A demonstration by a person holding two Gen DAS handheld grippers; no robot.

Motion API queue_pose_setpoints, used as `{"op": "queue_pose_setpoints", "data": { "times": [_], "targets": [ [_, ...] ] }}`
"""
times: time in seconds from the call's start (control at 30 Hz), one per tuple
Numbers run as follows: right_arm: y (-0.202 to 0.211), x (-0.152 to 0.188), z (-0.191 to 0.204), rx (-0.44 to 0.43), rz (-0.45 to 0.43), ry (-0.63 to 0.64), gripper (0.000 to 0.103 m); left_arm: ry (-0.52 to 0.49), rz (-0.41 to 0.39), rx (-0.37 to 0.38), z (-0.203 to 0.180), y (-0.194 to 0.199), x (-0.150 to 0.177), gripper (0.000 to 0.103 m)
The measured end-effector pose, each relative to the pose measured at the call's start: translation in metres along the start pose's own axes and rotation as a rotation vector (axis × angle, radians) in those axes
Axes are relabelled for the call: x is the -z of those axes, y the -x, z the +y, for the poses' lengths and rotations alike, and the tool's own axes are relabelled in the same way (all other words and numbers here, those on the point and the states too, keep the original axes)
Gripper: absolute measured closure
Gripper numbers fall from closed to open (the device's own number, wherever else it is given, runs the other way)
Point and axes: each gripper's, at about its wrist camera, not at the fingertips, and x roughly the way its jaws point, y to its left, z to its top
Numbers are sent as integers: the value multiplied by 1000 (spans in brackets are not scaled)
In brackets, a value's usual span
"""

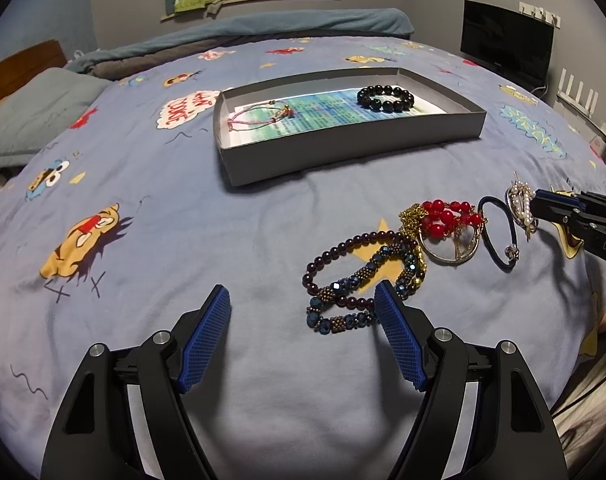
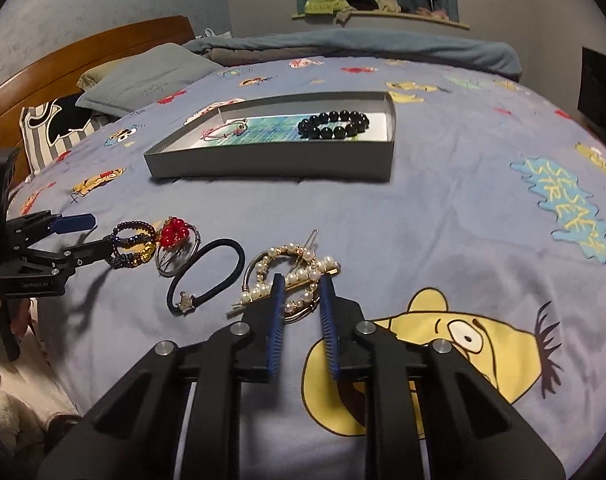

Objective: Organize jewelry
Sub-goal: 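Grasp the pearl hair clip with the right tool and lift it, then grasp the dark beaded bracelet with the left tool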

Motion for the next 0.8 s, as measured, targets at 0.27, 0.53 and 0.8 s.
{"op": "queue_pose_setpoints", "data": {
  "times": [0.27,0.53,0.8],
  "targets": [
    [-3,-1,-16,-57,17,-99,95,-1,0,-3,1,0,1,27],
    [12,-5,-2,-11,-63,-14,96,-8,2,-8,-1,-1,1,27],
    [30,-9,6,-34,-152,25,96,-7,6,7,-1,-2,1,27]
  ]
}}
